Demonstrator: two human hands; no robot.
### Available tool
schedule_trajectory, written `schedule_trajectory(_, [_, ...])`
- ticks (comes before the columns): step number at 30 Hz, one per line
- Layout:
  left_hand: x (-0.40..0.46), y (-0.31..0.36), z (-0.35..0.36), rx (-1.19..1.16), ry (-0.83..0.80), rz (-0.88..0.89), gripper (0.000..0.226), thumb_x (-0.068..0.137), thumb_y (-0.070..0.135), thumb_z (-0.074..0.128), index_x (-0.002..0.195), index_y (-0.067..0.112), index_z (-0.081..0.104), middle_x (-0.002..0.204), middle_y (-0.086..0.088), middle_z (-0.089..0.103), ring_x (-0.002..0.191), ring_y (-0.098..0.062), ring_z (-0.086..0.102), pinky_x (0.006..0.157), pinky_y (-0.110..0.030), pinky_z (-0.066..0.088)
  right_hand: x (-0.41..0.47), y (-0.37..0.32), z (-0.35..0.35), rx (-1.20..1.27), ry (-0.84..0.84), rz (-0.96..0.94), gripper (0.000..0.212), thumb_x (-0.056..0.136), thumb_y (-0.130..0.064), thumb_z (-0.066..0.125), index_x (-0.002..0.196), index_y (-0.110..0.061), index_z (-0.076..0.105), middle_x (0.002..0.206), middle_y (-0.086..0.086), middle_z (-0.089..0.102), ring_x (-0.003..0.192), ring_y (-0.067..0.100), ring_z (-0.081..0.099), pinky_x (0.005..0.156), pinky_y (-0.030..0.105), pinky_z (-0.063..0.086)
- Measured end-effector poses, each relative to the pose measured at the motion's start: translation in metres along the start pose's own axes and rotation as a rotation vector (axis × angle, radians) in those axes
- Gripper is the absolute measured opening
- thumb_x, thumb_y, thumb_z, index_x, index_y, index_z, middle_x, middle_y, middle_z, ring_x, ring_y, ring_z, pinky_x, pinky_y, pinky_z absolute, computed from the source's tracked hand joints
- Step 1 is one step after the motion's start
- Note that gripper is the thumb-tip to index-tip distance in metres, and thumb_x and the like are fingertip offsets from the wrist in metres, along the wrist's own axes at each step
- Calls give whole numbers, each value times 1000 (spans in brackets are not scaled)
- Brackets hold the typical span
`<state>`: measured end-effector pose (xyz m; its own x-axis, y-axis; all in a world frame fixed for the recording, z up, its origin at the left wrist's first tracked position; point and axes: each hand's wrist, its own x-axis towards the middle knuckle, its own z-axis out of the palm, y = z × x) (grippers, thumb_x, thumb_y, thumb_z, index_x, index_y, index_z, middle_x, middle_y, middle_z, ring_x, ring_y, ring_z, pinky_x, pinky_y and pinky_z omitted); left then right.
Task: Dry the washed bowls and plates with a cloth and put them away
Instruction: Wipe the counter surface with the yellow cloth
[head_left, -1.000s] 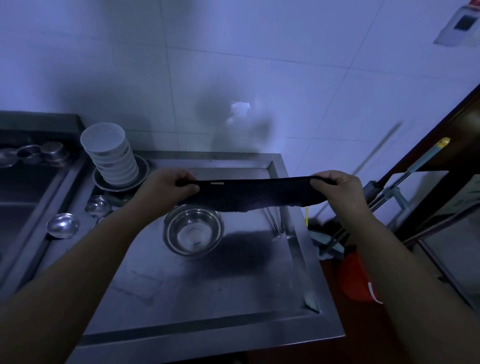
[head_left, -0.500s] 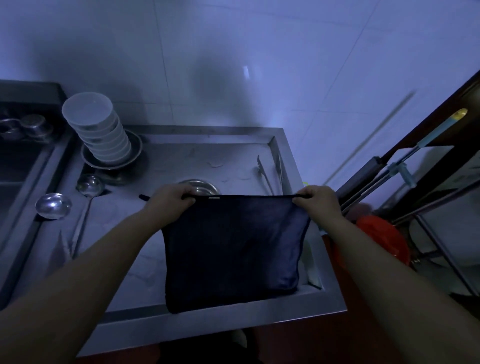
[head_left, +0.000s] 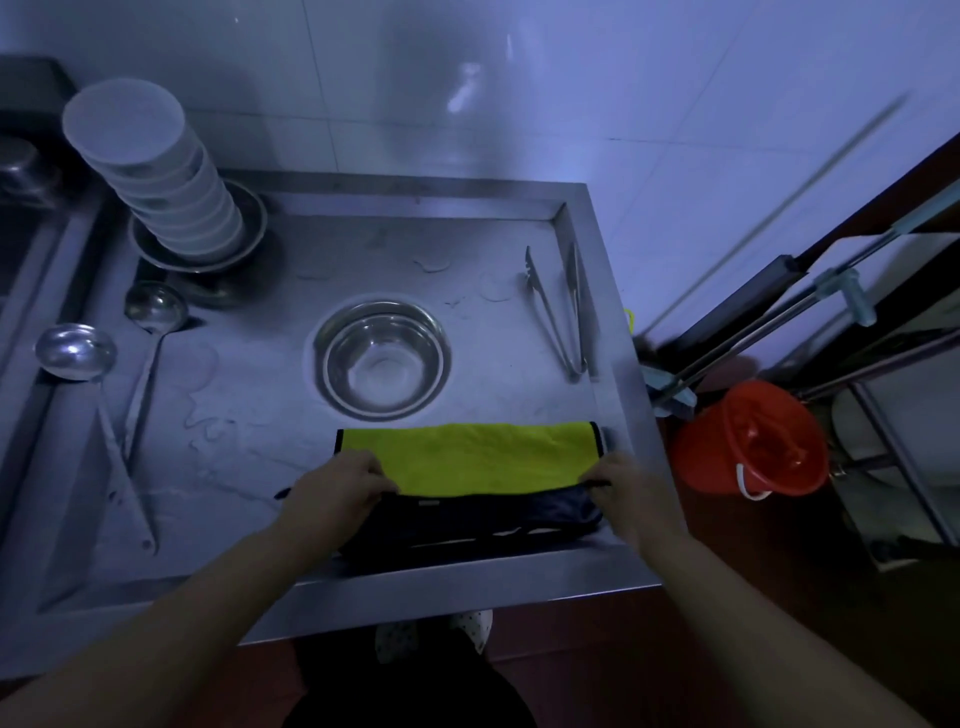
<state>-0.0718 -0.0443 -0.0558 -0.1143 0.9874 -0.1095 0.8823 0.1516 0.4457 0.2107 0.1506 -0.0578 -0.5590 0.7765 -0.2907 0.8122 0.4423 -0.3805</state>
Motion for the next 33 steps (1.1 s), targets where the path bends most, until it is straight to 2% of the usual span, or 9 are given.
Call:
schedule_trajectory(3, [-11, 6, 11, 77, -94, 25, 37, 36, 6, 94, 64, 20, 76, 61, -3, 63, 52, -19, 64, 36, -18, 43, -5, 9, 18, -191, -186, 20, 33, 87, 0, 54, 112, -15, 72, 119, 2, 62, 110, 21, 55, 84, 25, 42])
schedule_trajectory(6, [-15, 3, 23, 73, -117, 6, 39, 32, 14, 95, 64, 24, 76, 59, 2, 61, 47, -16, 62, 34, -15, 39, 1, 10, 25, -108, -76, 96, 39, 82, 8, 53, 115, -5, 68, 120, 12, 61, 111, 28, 54, 86, 29, 42])
schedule_trajectory(9, [-19, -5, 32, -4, -122, -10, 28, 53, 13, 89, 78, 19, 77, 71, -3, 64, 60, -22, 66, 47, -21, 47, 13, 4, 30, -44, 118, 253, 33, 87, 1, 56, 119, 4, 57, 118, 21, 56, 109, 34, 51, 85, 36, 41])
schedule_trajectory(12, [-21, -12, 38, -43, -81, -111, 15, 79, 12, 69, 93, 10, 74, 90, -12, 65, 83, -29, 64, 64, -33, 51, 27, -4, 42, -57, 103, 388, 40, 90, -17, 63, 123, 1, 47, 126, 19, 49, 115, 34, 47, 93, 42, 42])
schedule_trajectory(15, [-26, -18, 42, -56, -14, -184, 18, 83, 10, 65, 98, 4, 72, 97, -15, 64, 91, -31, 62, 69, -38, 51, 34, -15, 45, 1, 134, 474, 21, 85, -13, 65, 101, -1, 60, 106, 23, 62, 101, 36, 59, 79, 41, 49])
schedule_trajectory(18, [-30, -18, 44, -105, 17, -240, 19, 82, 7, 67, 100, 5, 72, 99, -13, 65, 95, -30, 61, 73, -37, 50, 31, -25, 43, 20, 155, 415, 13, 80, -13, 60, 68, -7, 58, 80, 21, 63, 82, 36, 62, 60, 32, 36])
schedule_trajectory(23, [-36, -22, 39, -206, 136, -388, 19, 83, 4, 64, 99, 9, 72, 99, -9, 64, 97, -28, 60, 74, -35, 47, 21, -80, 33, 182, 197, 328, 16, 75, -10, 61, 80, -16, 47, 73, 0, 49, 76, 31, 55, 58, 31, 31])
schedule_trajectory(29, [-52, -40, 26, -231, 239, -529, 21, 86, 7, 58, 103, 12, 70, 99, -9, 64, 93, -29, 60, 75, -36, 47, 17, -185, 74, 427, 37, -9, 23, 76, -15, 69, 90, -19, 51, 88, 0, 54, 79, 19, 51, 60, 27, 27])
schedule_trajectory(33, [-69, -51, 25, -242, 294, -600, 23, 83, 1, 59, 102, 8, 70, 98, -11, 65, 88, -31, 61, 75, -34, 46, 16, -200, 109, 201, -64, -135, 25, 86, -27, 64, 107, -15, 60, 109, 2, 60, 95, 22, 58, 75, 34, 44])
